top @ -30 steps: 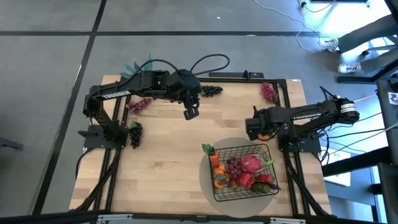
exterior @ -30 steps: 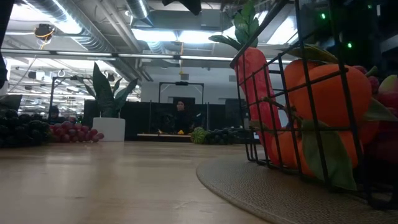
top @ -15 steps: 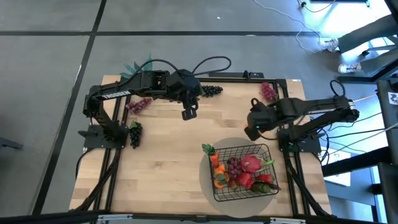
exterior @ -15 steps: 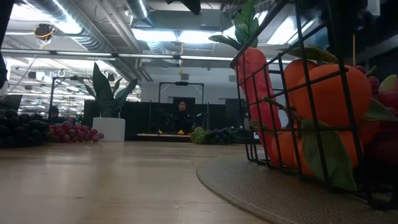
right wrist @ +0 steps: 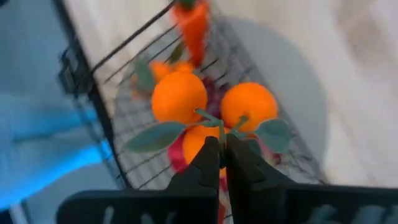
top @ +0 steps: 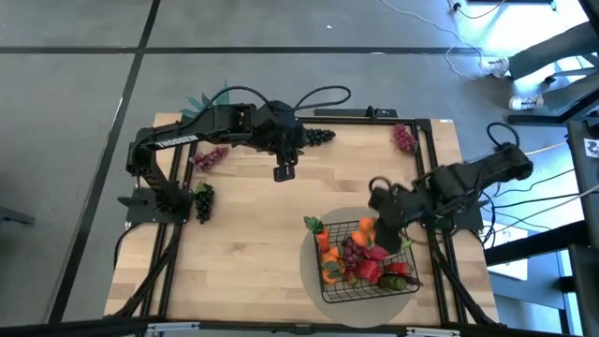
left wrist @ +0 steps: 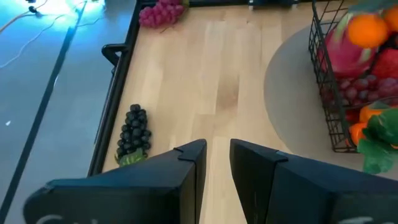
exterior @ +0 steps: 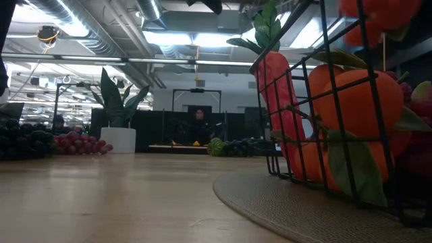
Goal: Build produce basket
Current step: Put the middle right orange into the wire basket
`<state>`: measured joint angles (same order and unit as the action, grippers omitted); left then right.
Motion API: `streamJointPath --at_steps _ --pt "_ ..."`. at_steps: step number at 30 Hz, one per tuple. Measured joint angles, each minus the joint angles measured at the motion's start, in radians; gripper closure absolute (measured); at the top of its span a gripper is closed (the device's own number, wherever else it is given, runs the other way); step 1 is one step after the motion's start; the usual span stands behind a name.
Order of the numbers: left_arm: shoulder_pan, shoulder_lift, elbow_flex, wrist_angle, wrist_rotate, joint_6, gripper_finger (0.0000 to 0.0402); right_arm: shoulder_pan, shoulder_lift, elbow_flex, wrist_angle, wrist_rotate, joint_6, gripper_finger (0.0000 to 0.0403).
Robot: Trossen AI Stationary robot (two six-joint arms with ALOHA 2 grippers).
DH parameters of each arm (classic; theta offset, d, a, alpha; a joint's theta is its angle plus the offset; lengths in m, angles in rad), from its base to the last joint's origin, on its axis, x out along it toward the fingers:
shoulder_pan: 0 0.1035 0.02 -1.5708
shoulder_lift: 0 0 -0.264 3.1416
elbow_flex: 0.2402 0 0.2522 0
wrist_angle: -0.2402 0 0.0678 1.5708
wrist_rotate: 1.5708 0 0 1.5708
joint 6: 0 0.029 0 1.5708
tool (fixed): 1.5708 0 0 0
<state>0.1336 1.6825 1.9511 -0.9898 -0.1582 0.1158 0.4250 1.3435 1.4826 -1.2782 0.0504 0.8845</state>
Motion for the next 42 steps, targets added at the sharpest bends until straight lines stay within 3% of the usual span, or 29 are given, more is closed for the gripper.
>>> streamJointPath --at_steps 5,12,18,20,26,30,42 --pt "0.013 0.0 0.0 0.013 0.004 0.0 0.0341 0.063 0.075 0.0 0.022 -0.06 -0.008 0.0403" --pt "0.038 0.0 0.0 0.016 0.004 0.001 0.0341 0.091 0.186 0.0 0.104 -0.272 -0.006 0.0403" --pt "0.038 0.0 0.0 0.015 0.005 0.002 0.0341 0.086 0.241 0.0 0.111 -0.295 -0.003 0.0402" --pt "0.038 0.0 0.0 0.013 0.046 0.024 0.0341 0.086 0.241 0.0 0.111 -0.302 -0.002 0.0401" --pt "0.039 0.0 0.0 -0.002 0.334 0.173 0.0341 0.086 0.241 0.0 0.136 -0.323 -0.01 0.0401" --pt "0.039 0.0 0.0 -0.014 0.453 0.256 0.0341 0.086 0.242 0.0 0.138 -0.322 -0.031 0.0401" --pt "0.039 0.0 0.0 -0.028 0.464 0.259 0.0341 0.086 0.242 0.0 0.137 -0.319 -0.03 0.038"
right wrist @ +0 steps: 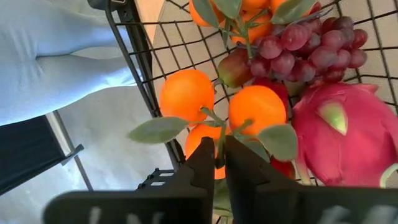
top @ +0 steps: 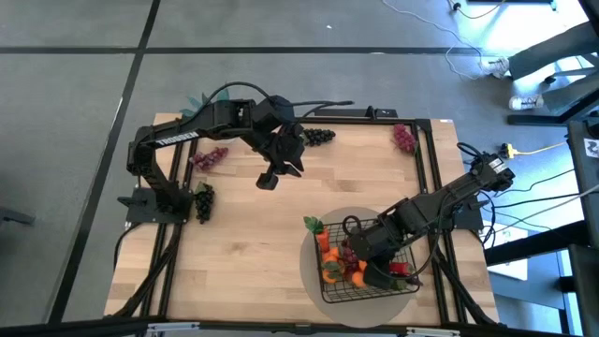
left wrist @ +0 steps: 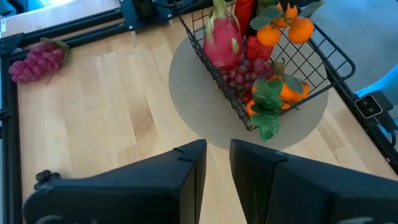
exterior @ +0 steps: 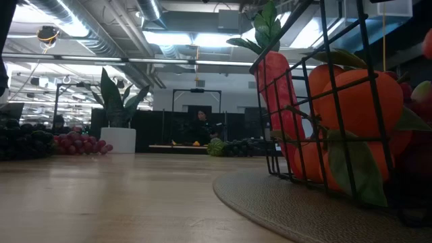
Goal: Build produce basket
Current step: Put the middle right orange into the wire basket, then put the middle left black grapes into the wire basket
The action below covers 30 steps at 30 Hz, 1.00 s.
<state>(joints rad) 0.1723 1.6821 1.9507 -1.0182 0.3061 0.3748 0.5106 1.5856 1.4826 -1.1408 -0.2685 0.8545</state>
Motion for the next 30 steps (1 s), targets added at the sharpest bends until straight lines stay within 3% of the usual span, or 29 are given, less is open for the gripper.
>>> streamJointPath --at_steps 6,10,16,19,25,30 --pt "0.0 0.0 -0.001 -0.001 -0.001 0.0 0.0341 0.0 0.0 0.0 0.0 0.02 -0.021 0.0341" --pt "0.0 0.0 -0.001 -0.012 -0.017 -0.001 0.0341 0.0 0.0 0.0 -0.001 0.015 -0.078 0.0337" --pt "0.007 0.0 -0.001 -0.041 -0.224 -0.116 0.0341 0.0 -0.026 0.0 -0.009 0.017 -0.08 0.0336" --pt "0.027 0.0 -0.001 -0.107 -0.296 -0.231 0.0341 0.001 -0.069 0.0 -0.009 0.097 -0.074 0.0336" --pt "0.05 0.0 -0.001 -0.309 -0.32 -0.48 0.0341 -0.02 -0.155 0.0 -0.019 0.305 -0.075 0.0336" --pt "0.054 0.0 -0.001 -0.416 -0.412 -0.653 0.0341 -0.075 -0.216 0.0 -0.087 0.409 -0.116 0.0336"
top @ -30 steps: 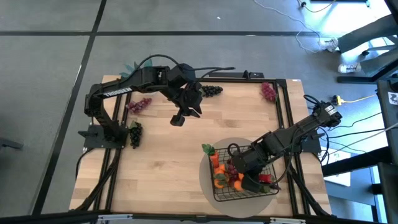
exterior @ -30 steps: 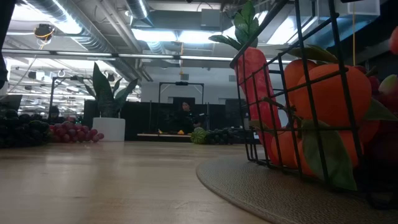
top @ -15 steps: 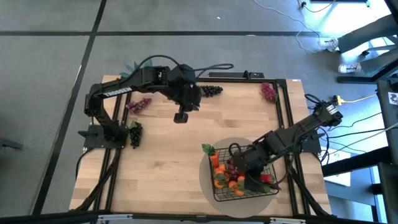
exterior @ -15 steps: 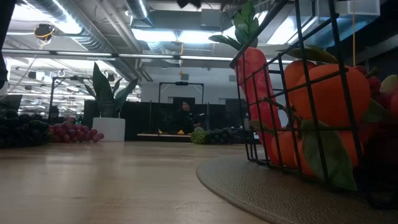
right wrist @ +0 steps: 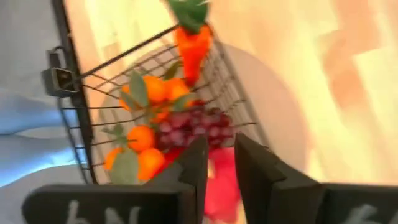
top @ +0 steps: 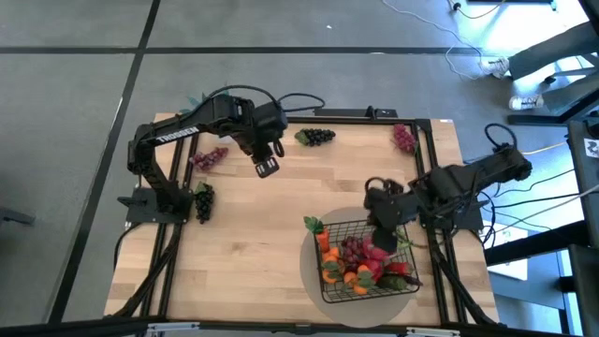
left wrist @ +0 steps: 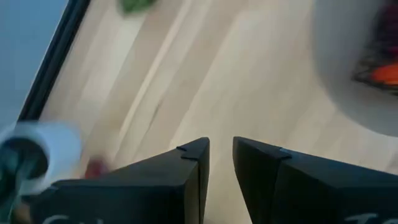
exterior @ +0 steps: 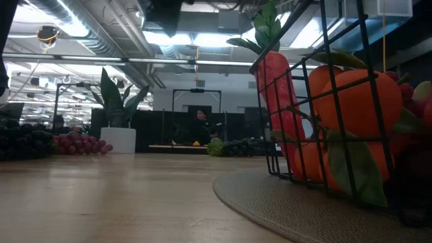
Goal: Build produce basket
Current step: Put the middle left black grapes into the wire basket
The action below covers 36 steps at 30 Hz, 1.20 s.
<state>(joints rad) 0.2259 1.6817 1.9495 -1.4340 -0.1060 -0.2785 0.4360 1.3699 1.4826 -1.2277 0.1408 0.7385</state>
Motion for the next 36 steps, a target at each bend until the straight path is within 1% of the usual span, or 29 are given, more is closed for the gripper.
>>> streamJointPath --at_steps 5,8,11,13,15,18,20,24,27,31,34,36 --pt "0.004 0.0 -0.001 -0.146 -0.08 -0.162 0.0341 -0.066 -0.052 0.0 -0.032 0.076 -0.067 0.0336" --pt "-0.02 -0.001 -0.02 -0.137 -0.101 -0.199 0.0341 -0.106 -0.073 0.0 -0.029 0.078 -0.13 0.0336" --pt "-0.034 -0.001 -0.021 -0.134 -0.093 -0.176 0.0341 -0.14 -0.085 0.0 -0.029 0.078 -0.18 0.0336" --pt "-0.035 0.002 -0.021 -0.128 -0.102 -0.194 0.0341 -0.173 -0.093 0.001 -0.029 0.076 -0.197 0.0336" --pt "-0.033 0.012 -0.021 -0.131 -0.121 -0.262 0.0341 -0.215 -0.092 0.002 -0.031 0.096 -0.198 0.0336" --pt "-0.019 0.01 -0.025 -0.135 -0.11 -0.362 0.0341 -0.281 -0.091 0.002 -0.034 0.122 -0.232 0.0336" --pt "-0.015 0.009 -0.041 -0.138 -0.109 -0.367 0.0341 -0.316 -0.091 0.002 -0.032 0.121 -0.29 0.0336" --pt "-0.011 0.012 -0.085 -0.137 -0.106 -0.303 0.0341 -0.363 -0.091 0.001 -0.031 0.12 -0.376 0.0336" --pt "-0.017 0.011 -0.128 -0.136 -0.089 -0.354 0.0353 -0.389 -0.091 0.002 -0.031 0.097 -0.425 0.0336" --pt "-0.022 0.011 -0.185 -0.136 0.03 -0.373 0.0384 -0.418 -0.091 0.001 -0.029 0.066 -0.469 0.0336" --pt "-0.04 0.011 -0.234 -0.137 0.053 -0.367 0.0396 -0.43 -0.091 0.001 -0.026 0.066 -0.499 0.0336" --pt "-0.049 0.012 -0.271 -0.136 0.067 -0.356 0.0394 -0.433 -0.091 0.002 -0.021 0.066 -0.514 0.0336"
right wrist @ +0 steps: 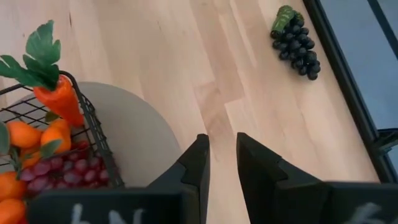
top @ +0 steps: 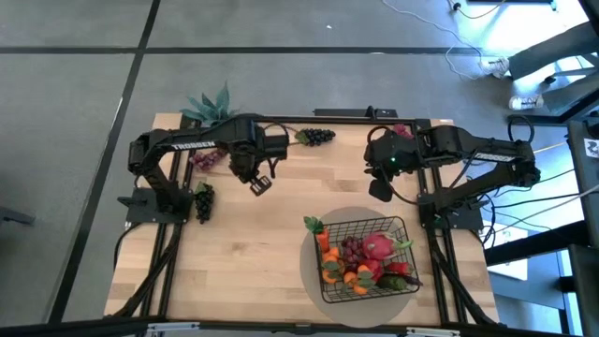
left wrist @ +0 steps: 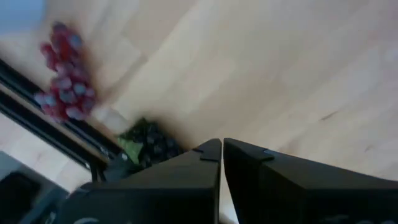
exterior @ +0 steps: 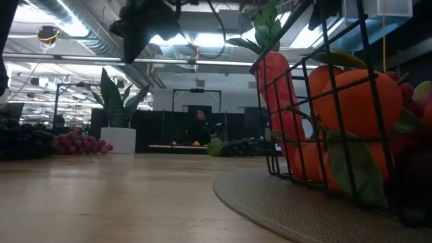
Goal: Build produce basket
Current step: Put the middle left black grapes into the wire basket
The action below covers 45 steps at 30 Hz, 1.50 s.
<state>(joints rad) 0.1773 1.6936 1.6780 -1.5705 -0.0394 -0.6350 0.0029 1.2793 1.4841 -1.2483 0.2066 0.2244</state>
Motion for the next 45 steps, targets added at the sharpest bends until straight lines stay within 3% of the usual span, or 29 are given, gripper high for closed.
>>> streamJointPath --at_steps 6,12,17,25,40,45 --pt "-0.005 0.0 -0.113 0.0 0.092 -0.039 0.0353 0.0 0.0 0.0 0.013 -0.015 -0.027 0.0336" --pt "-0.009 0.0 -0.261 0.0 0.102 -0.144 0.0321 0.0 0.0 0.0 0.027 -0.026 -0.03 0.0336" --pt "-0.026 0.0 -0.392 -0.001 0.012 -0.254 0.0322 0.0 0.0 0.0 0.028 -0.025 -0.025 0.0336" --pt "-0.028 0.0 -0.56 0.006 -0.004 -0.385 0.0321 0.0 0.0 0.0 0.063 -0.025 -0.026 0.0336" --pt "-0.028 0.0 -0.668 0.142 -0.109 -0.438 0.0319 0.0 0.0 0.0 0.085 -0.024 -0.024 0.0336" --pt "-0.026 0.0 -0.721 0.184 -0.083 -0.491 0.0319 0.0 0.0 0.0 0.085 -0.024 -0.02 0.0336"
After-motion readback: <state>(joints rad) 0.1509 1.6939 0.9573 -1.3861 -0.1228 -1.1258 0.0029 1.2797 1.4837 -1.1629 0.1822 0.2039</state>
